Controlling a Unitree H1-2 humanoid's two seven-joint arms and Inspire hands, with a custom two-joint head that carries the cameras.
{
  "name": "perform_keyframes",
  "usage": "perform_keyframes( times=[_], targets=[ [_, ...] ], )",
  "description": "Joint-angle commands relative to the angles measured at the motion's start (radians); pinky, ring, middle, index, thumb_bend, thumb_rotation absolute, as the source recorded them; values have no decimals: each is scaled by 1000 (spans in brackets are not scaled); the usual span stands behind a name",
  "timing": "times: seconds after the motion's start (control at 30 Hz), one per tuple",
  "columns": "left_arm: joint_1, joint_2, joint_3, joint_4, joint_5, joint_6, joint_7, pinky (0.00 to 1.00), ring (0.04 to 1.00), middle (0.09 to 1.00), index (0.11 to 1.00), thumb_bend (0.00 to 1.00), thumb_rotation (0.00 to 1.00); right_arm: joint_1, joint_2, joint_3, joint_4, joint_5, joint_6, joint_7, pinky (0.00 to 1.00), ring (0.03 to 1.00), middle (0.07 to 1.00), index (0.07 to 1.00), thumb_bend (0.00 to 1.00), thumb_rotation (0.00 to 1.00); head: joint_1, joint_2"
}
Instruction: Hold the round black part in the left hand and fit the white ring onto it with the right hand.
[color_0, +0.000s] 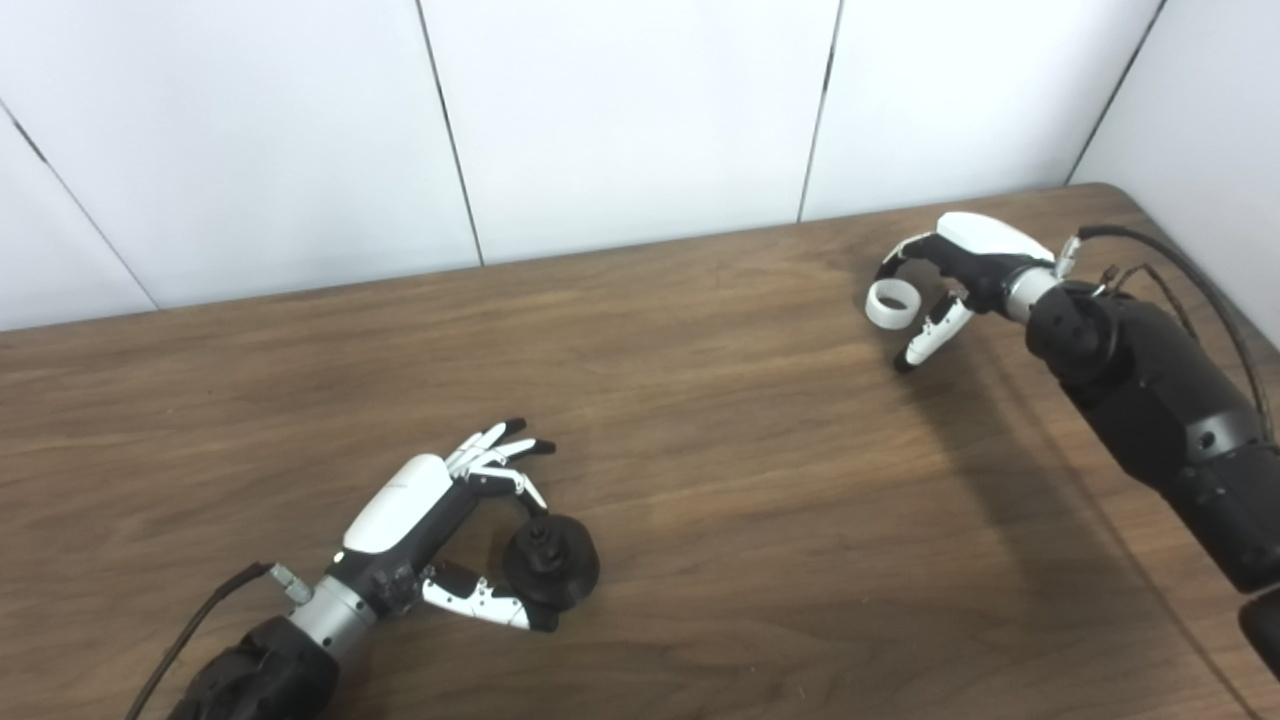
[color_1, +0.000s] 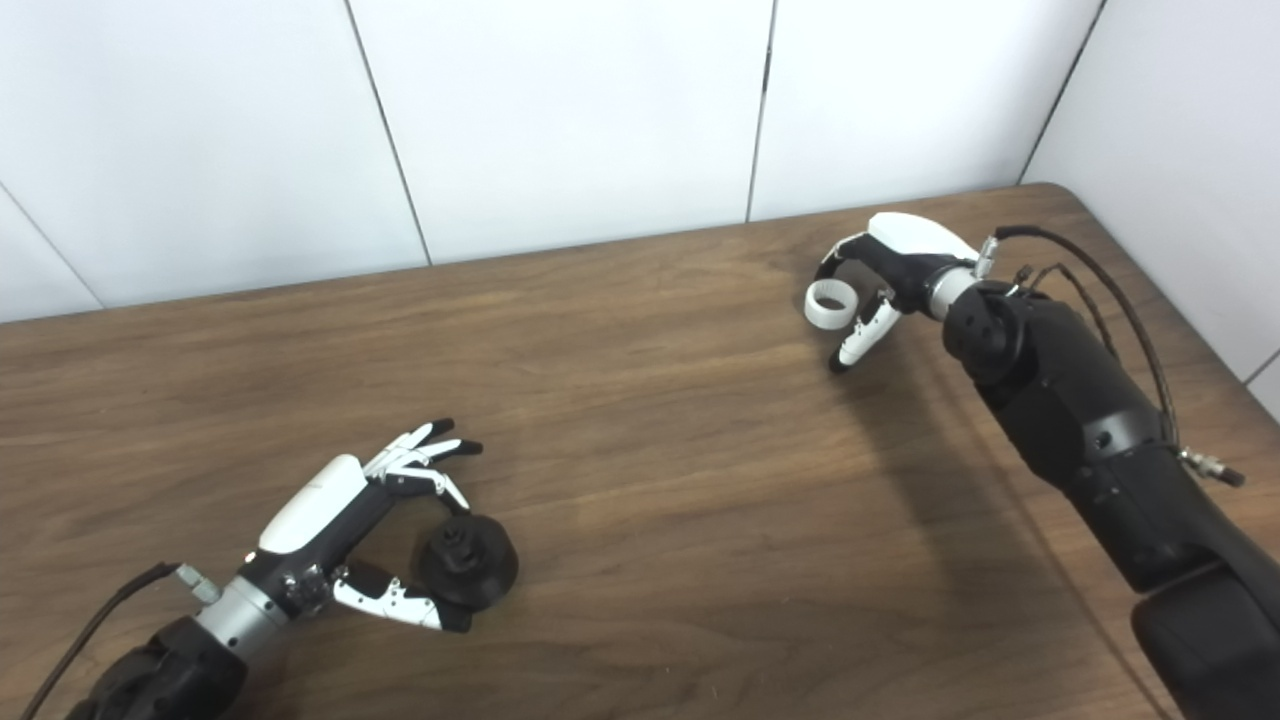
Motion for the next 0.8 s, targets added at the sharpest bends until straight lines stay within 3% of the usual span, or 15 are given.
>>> perform_keyframes(
  times=[0.0,0.3,0.4,0.5,0.77],
  targets=[
    [-17,15,15,-29,-22,-17,16,1000,1000,897,483,524,51,-42,-27,-7,-7,-20,-7,-20,783,938,888,727,728,131,1,0],
    [-14,12,17,-33,-23,-21,17,1000,1000,892,483,524,51,-41,-22,-11,-5,-23,3,-30,774,927,880,709,691,108,1,0],
    [-14,14,18,-42,-27,-15,11,1000,1000,894,483,523,51,-37,-17,-16,4,-29,-11,-69,772,916,861,539,554,127,-3,2],
    [-12,15,20,-41,-32,-16,10,1000,1000,895,483,523,51,-33,-14,-14,14,-43,-40,-121,771,898,825,494,523,127,0,4],
    [-11,22,23,-41,-35,-21,11,1000,1000,891,483,524,51,-35,-14,-11,8,-61,-46,-142,959,930,814,487,520,127,-4,4]
  ],
)
